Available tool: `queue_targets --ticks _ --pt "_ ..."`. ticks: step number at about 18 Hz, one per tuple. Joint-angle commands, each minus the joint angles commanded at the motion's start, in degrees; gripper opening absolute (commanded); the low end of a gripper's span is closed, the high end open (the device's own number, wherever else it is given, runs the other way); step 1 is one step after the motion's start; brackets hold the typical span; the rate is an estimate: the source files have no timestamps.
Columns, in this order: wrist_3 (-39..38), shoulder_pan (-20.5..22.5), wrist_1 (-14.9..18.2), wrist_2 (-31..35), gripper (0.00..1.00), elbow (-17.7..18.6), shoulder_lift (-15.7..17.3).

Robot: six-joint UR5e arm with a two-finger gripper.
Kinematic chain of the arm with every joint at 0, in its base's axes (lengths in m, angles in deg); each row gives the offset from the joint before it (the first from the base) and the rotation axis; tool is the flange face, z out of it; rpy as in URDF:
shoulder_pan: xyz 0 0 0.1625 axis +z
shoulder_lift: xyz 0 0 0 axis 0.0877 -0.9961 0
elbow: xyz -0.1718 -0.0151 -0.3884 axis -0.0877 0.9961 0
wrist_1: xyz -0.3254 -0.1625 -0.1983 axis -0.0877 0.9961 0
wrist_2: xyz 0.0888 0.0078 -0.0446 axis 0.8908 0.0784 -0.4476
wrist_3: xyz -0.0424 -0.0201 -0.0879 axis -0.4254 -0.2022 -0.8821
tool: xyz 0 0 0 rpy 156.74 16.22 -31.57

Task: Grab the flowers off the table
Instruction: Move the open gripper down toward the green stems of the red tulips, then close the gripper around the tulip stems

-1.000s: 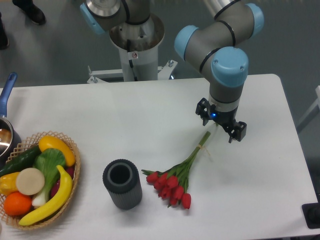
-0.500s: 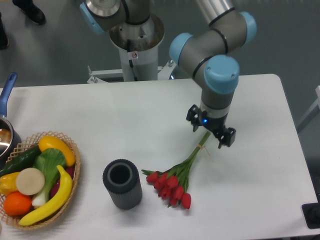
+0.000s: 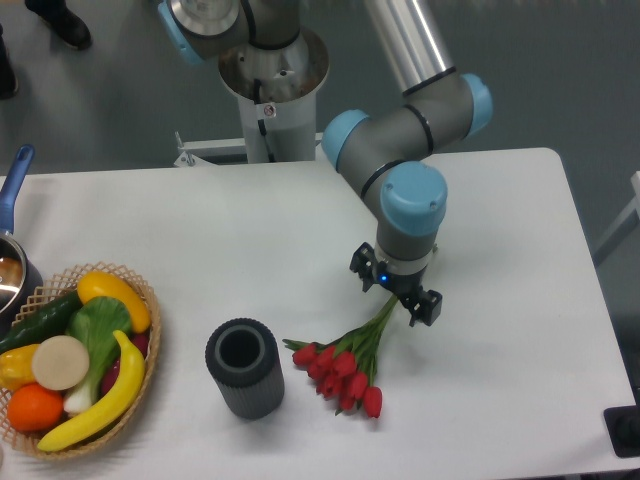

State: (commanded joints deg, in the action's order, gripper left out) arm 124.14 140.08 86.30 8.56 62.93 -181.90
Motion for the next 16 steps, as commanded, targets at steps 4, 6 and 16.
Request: queue_targets --ticks 4,6,16 --pt "-2.6 -0.6 -3.1 0.1 1.0 -0.2 -2.3" --pt "-3.4 -0.7 -3.5 0.0 1.0 -0.2 -2.8" --pt "-3.7 -0.8 -3.5 -0.1 0.53 0.1 -3.8"
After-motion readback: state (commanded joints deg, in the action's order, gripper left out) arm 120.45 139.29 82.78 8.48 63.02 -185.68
